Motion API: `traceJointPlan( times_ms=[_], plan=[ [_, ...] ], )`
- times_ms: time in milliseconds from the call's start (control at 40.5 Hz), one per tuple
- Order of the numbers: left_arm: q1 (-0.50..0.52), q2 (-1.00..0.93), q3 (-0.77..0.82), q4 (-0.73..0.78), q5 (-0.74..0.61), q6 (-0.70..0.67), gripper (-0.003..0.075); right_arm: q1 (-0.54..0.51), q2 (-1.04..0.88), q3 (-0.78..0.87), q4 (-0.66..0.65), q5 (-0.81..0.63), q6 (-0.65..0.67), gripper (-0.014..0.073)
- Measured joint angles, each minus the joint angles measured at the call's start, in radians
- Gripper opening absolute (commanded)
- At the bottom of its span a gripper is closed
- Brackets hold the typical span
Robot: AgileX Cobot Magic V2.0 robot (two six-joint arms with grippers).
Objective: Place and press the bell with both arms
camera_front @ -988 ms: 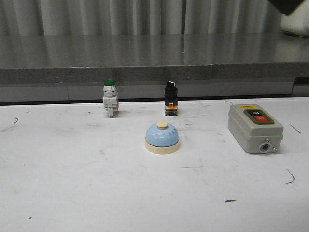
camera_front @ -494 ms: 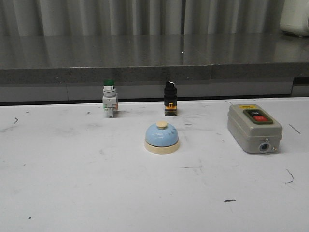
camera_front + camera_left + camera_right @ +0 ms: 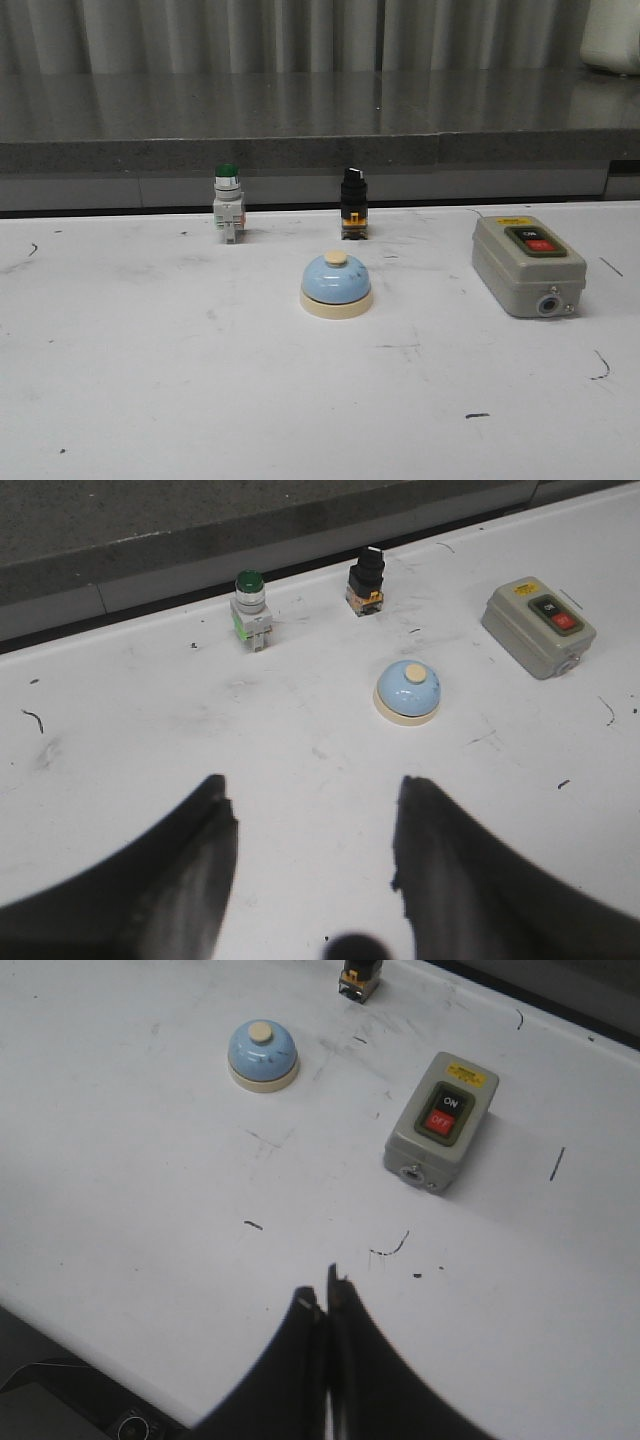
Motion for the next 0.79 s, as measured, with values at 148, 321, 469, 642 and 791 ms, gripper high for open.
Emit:
traceJointPlan(
  times_ms=[148,321,469,642,791],
  plan=[
    [0.0,0.0,0.0,0.0,0.0,0.0,0.0001,0.0,0.0,0.0,0.0,0.0,0.0,-0.0069],
    [0.0,0.0,0.0,0.0,0.0,0.0,-0.002,0.0,0.0,0.001,-0.002,0.0,0.0,-0.0069],
    [0.0,0.0,0.0,0.0,0.0,0.0,-0.002,0.0,0.0,0.001,-0.002,0.0,0.0,-0.0069],
    [0.003,-0.007,0.011,0.0,0.0,0.0,-0.002,0.0,0.0,0.001,-0.002,0.0,0.0,-0.0069],
    [0.035,-0.046,0.042,0.0,-0.004,0.0,-0.002,0.0,0.0,0.001,-0.002,0.0,0.0,-0.0069]
  ],
)
